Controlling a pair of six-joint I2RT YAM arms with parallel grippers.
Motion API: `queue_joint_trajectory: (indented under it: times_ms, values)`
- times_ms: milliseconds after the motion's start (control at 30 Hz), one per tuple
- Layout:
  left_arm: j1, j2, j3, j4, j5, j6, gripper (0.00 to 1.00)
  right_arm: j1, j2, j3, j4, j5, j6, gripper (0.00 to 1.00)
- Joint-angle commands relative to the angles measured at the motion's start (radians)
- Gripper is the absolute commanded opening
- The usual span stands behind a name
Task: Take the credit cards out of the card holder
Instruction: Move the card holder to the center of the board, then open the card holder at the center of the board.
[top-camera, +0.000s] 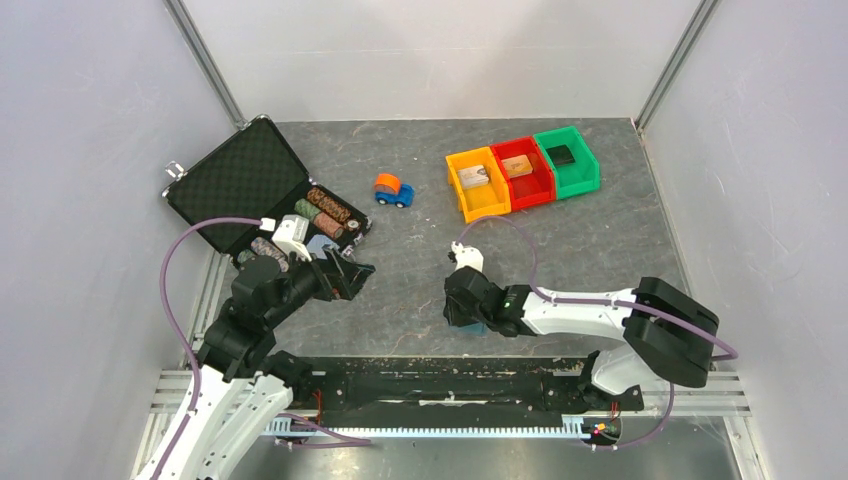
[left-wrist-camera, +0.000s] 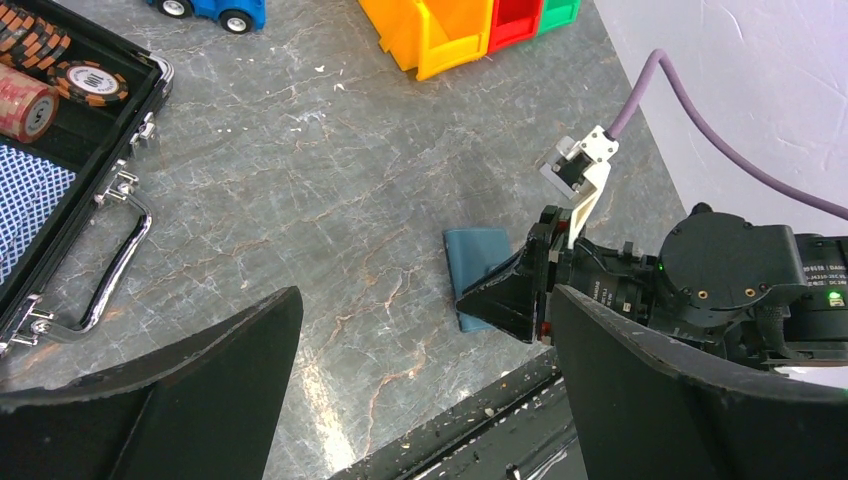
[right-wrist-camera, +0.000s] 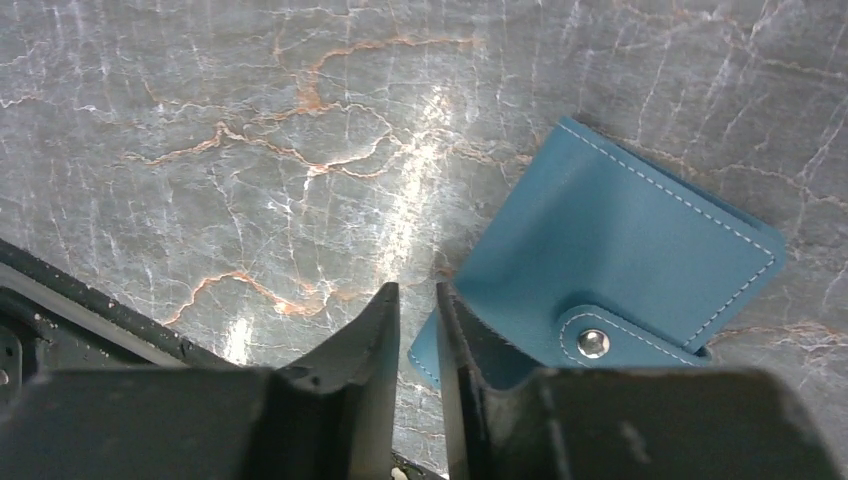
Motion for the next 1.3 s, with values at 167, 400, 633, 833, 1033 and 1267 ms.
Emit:
queue_joint_trajectory:
  times_ms: [167,400,633,833,1033,1267]
  values:
    - [0.003,-0.005,0.001,0.035,-0.012,0.035,1.00,0.006,-0.118,0.074,-0.186,0.161,-0.014,0.28]
    - [0.003,-0.006,0.001,0.035,-0.012,0.035,1.00,0.005,-0.159,0.088,-0.342,0.265,0.079,0.33]
    - [0.002,0.001,0.001,0.036,-0.002,0.037,1.00,0.006,-0.134,0.084,-0.347,0.262,0.115,0.37]
    - [0.003,-0.011,-0.001,0.038,-0.013,0.039,1.00,0.008,-0.084,0.099,-0.334,0.234,0.107,0.38]
    - [0.004,-0.007,0.000,0.038,-0.003,0.040,1.00,0.007,-0.024,0.134,-0.333,0.248,0.093,0.38]
    - [0.003,-0.002,-0.001,0.038,0.000,0.042,1.00,0.017,0.045,0.128,-0.350,0.257,0.096,0.37]
